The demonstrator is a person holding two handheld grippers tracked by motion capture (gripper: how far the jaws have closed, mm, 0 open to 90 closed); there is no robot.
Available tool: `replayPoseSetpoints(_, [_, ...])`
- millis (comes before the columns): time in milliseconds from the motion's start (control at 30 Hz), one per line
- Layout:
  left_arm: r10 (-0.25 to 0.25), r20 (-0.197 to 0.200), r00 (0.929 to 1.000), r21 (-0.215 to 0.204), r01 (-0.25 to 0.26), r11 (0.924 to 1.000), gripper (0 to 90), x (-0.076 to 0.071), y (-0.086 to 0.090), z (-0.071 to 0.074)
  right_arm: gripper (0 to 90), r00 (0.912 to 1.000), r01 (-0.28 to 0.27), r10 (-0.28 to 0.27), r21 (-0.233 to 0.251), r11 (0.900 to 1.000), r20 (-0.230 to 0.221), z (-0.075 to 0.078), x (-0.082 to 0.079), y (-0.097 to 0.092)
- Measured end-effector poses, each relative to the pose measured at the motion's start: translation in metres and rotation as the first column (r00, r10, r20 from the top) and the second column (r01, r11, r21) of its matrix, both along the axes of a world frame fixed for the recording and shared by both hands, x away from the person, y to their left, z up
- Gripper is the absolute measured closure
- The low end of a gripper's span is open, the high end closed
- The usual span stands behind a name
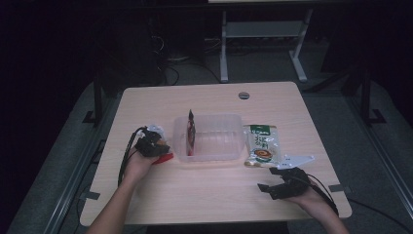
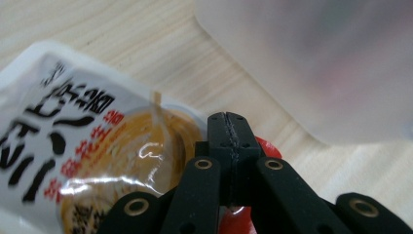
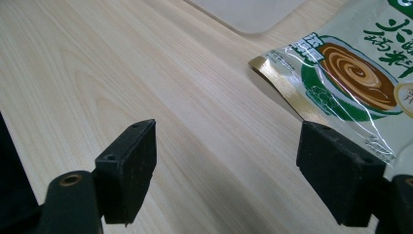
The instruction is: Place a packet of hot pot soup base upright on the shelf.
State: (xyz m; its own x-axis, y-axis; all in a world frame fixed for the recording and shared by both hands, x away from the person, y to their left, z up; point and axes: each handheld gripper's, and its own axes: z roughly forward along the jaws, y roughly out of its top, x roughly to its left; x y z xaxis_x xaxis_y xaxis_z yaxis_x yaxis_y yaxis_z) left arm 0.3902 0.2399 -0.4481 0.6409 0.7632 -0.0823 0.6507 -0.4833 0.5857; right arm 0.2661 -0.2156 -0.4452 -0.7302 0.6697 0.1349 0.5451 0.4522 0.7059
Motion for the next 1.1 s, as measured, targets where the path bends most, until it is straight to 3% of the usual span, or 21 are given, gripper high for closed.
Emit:
replayPoseSetpoints(367, [0.019,-0.022,0.9996,0.022,-0.018,0.9996,89.9,-0.015,0.025,0.003,21.8,1.0,0.005,-0.005,0.003,1.0,-0.008,0.001,0.0,0.0])
replayPoseSetpoints(800, [0.072,-0.023,0.9971,0.049,-0.071,0.9963,89.9,-0.019,0.061,0.006,21.8,0.9999,0.01,-0.01,-0.001,0.9999,-0.004,0.0,0.0,-0.001])
replayPoseSetpoints(1100, [0.113,0.022,0.9933,0.007,-0.114,0.9935,89.8,-0.017,0.074,0.02,21.8,0.9999,0.012,-0.012,0.0,0.9999,-0.006,0.0,0.0,-0.002])
